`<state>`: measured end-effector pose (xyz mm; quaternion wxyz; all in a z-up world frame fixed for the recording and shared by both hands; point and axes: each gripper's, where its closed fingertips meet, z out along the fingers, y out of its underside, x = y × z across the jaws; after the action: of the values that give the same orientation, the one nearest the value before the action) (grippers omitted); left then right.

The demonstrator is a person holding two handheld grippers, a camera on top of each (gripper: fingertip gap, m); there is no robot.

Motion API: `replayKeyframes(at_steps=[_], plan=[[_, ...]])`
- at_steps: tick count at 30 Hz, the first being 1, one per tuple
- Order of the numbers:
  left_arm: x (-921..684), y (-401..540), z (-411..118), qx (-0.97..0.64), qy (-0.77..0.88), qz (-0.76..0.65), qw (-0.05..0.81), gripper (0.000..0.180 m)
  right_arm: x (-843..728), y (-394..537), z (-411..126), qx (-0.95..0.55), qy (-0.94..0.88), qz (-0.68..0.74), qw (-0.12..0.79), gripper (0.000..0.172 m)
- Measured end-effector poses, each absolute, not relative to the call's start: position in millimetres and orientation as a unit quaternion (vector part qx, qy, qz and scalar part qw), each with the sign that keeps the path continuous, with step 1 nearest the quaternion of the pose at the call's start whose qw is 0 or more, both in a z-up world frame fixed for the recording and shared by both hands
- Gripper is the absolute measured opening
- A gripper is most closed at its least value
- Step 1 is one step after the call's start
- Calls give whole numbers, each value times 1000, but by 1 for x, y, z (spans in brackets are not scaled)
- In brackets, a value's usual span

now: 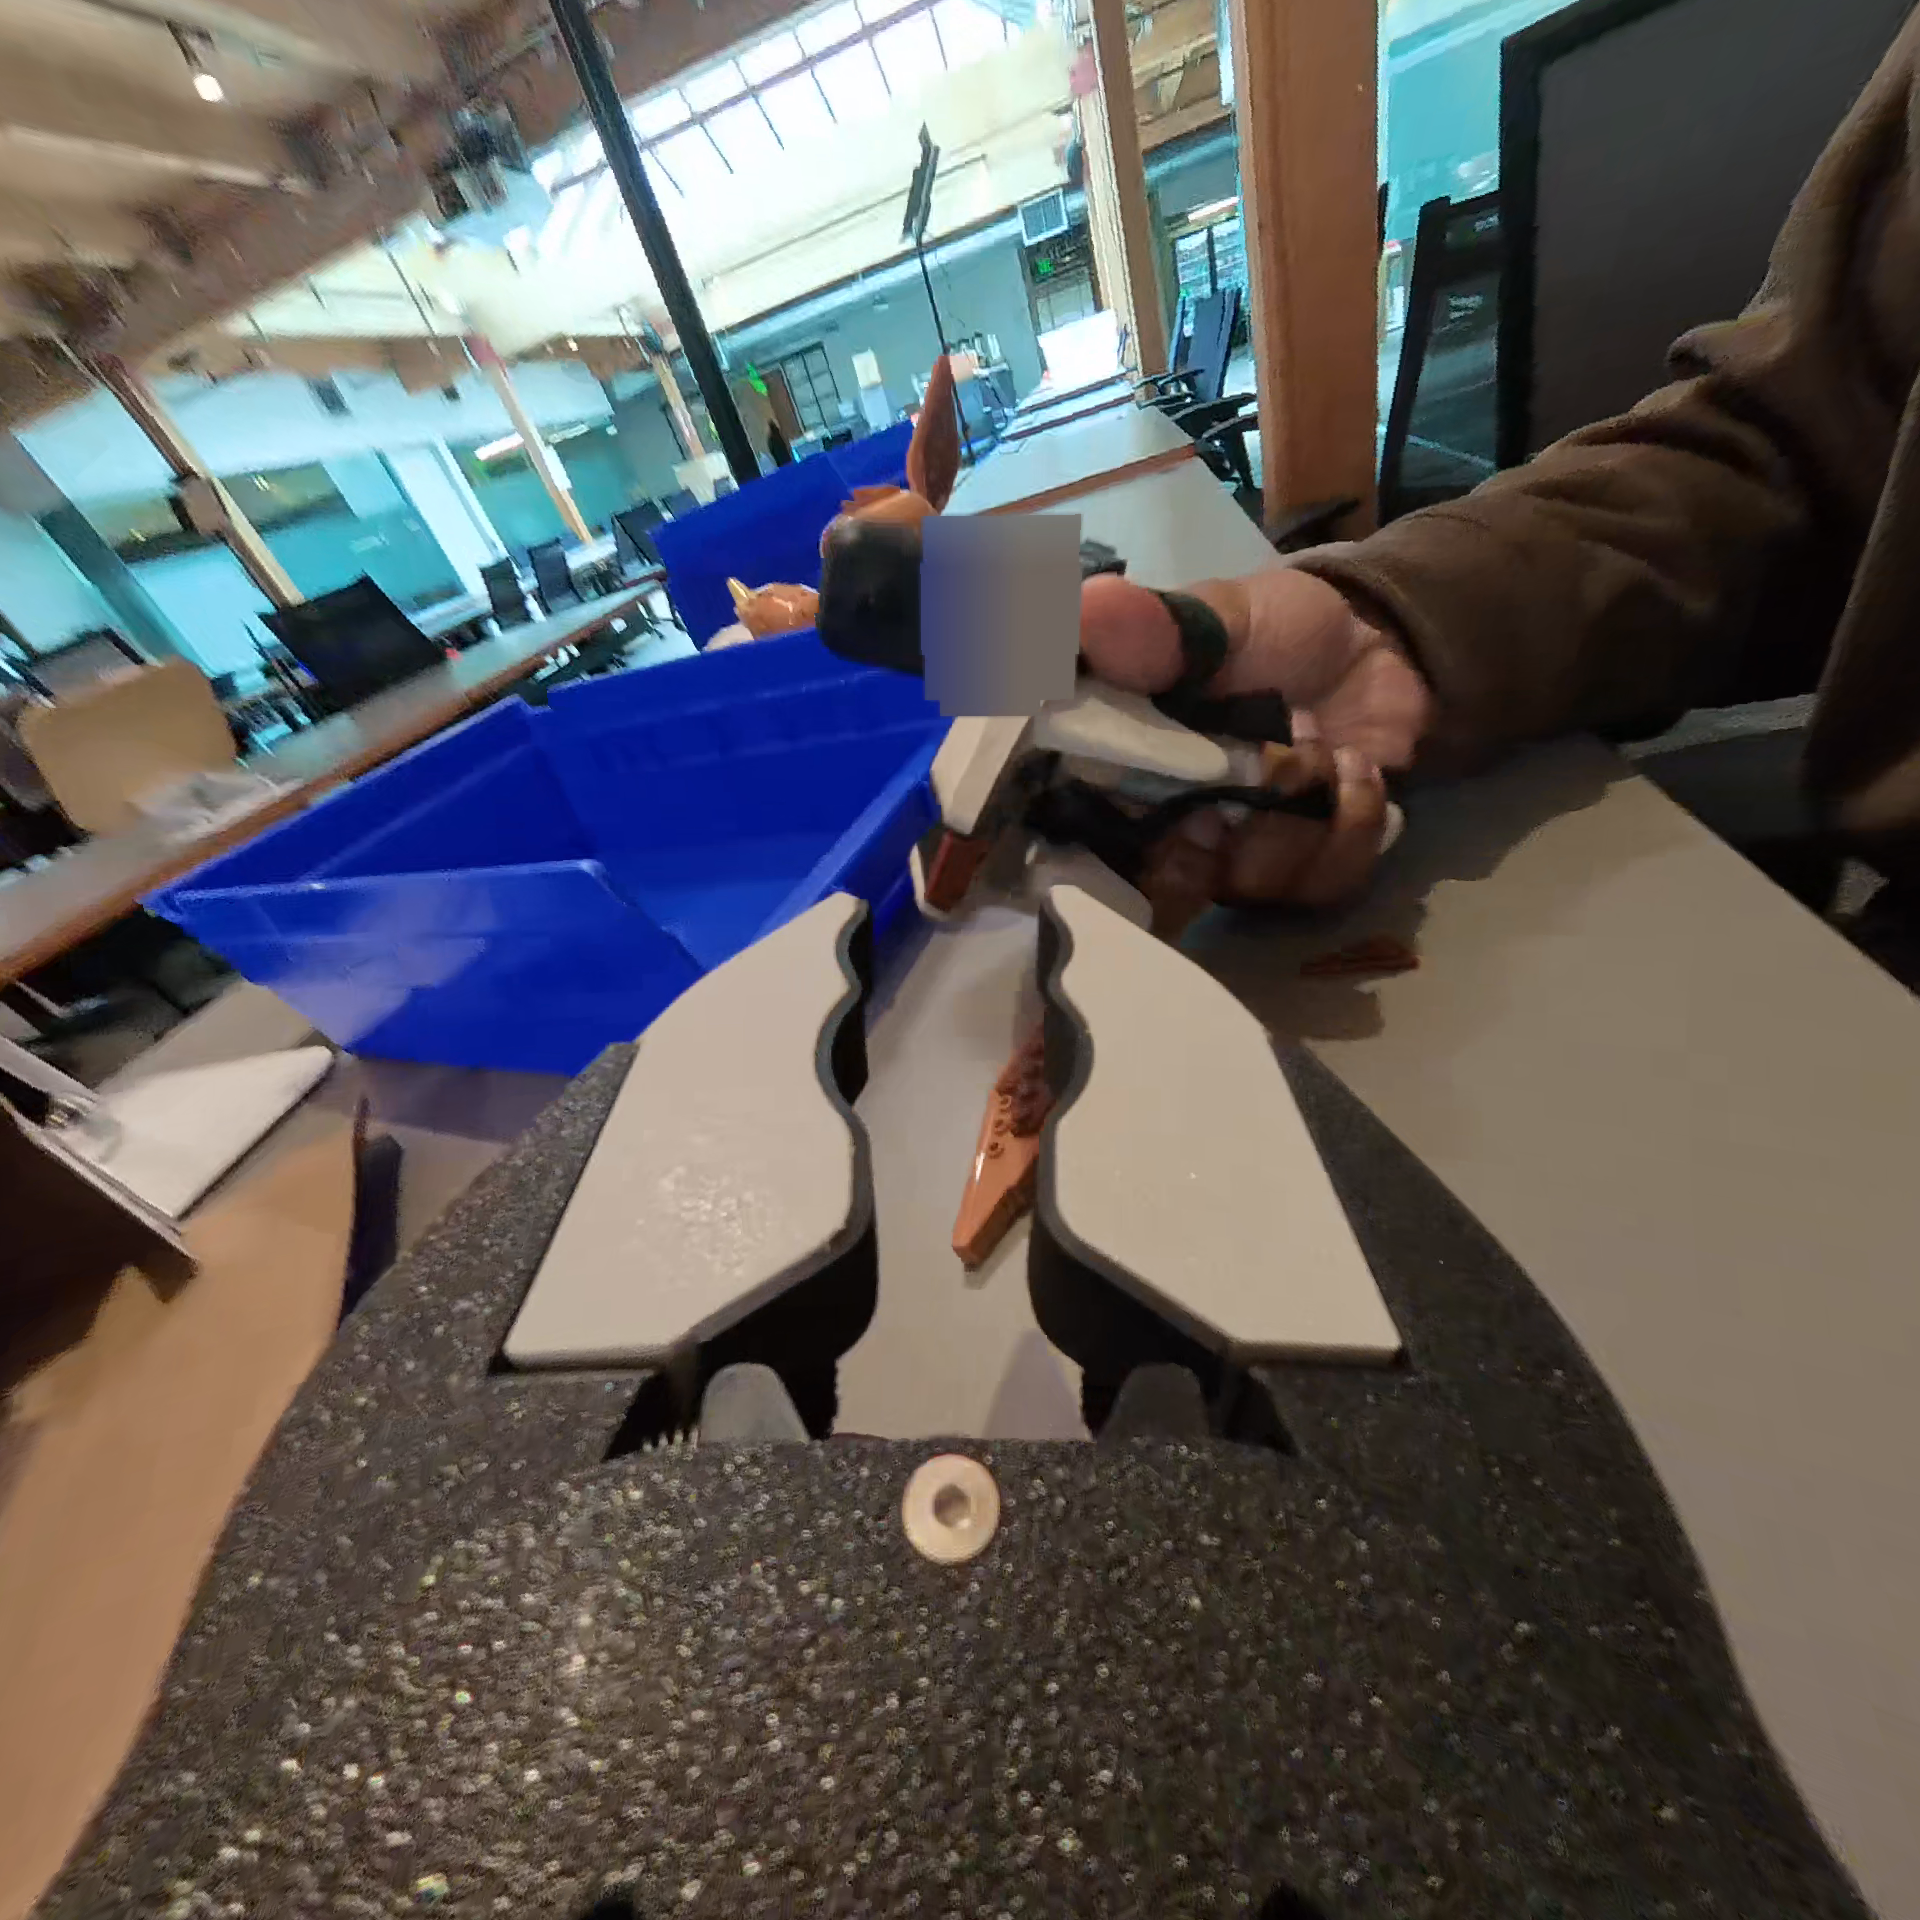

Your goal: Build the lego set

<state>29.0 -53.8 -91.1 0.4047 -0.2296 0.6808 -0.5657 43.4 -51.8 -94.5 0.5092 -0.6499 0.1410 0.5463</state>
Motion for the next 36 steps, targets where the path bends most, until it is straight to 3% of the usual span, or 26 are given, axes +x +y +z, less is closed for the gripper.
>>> replayKeyframes(at_steps=[14, 17, 20, 23, 28, 36], plan=[[31, -57, -92, -191, 688, -500, 489, 8, 19, -46, -84, -613, 157, 591, 499, 15], [32, -57, -99, -208, 705, -497, 461, 8, 18, -48, -90, -658, 114, 549, 502, 20], [33, -59, -108, -232, 725, -494, 419, 8, 21, -54, -99, -738, 39, 446, 505, 38], [33, -58, -110, -254, 726, -508, 389, 8, 35, -60, -99, -781, -6, 365, 507, 41], [33, -56, -136, -303, 776, -464, 302, 8, 69, -72, -137, -872, -125, 172, 440, 41], [29, -52, -158, -347, 808, -424, 218, 8, 63, -75, -187, -898, -261, 112, 338, 55]])
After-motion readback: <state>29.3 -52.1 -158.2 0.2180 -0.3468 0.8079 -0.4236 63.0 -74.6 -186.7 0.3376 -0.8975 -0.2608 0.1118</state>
